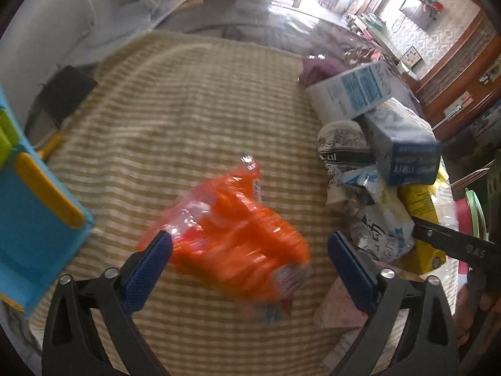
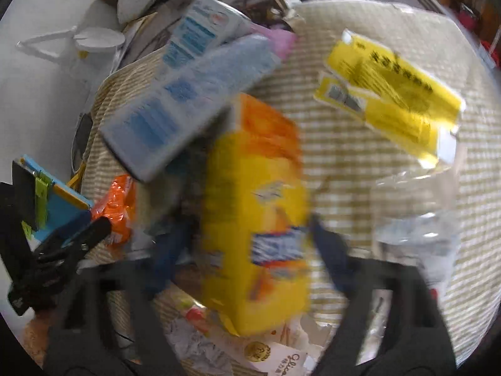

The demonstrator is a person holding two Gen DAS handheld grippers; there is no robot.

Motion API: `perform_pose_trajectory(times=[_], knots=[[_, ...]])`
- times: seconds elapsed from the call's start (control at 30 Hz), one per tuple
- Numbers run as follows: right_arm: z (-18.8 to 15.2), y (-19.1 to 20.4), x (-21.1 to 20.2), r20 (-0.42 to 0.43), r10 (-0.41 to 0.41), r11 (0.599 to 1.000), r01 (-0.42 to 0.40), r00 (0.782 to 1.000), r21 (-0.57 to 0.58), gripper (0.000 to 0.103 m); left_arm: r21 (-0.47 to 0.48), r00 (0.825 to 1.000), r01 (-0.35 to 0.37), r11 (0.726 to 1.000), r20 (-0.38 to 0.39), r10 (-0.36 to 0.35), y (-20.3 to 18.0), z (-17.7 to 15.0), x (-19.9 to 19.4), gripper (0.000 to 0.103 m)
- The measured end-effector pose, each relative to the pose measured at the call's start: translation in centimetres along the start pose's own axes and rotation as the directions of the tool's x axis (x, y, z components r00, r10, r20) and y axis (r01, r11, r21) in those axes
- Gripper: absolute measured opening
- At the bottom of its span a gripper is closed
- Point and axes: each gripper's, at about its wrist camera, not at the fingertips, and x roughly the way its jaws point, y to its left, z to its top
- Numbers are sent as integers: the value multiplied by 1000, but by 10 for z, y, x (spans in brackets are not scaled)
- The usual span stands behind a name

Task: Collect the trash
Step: 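Grasp the orange snack bag with the left tool while the right tool grasps the yellow juice box, then drop the orange bag and yellow juice box into the red bin with both tools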

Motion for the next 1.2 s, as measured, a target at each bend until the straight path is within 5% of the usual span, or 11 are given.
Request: perform_pose_trajectory(times=[0.07,0.17,0.43,0.67,0.93,1.2], knots=[[-2,4,-13,49,-6,1000,7,999,-11,62,1,1000,8,1000,-6,-8,2,1,7,58],[-3,9,-33,119,17,1000,-15,993,-14,62,4,999,51,999,12,-52,2,2,6,46],[-17,17,-102,306,54,998,-48,950,-27,62,60,981,101,993,160,-109,-20,8,-53,43],[-26,-17,-157,426,24,1000,-30,904,7,62,269,927,161,950,288,-239,-108,6,-119,43],[-48,-148,-235,504,-114,988,43,856,150,62,444,882,245,862,266,-389,-245,-15,-137,44],[-72,-304,-257,425,-270,929,118,864,350,62,514,850,390,764,119,-514,-377,-38,-101,44]])
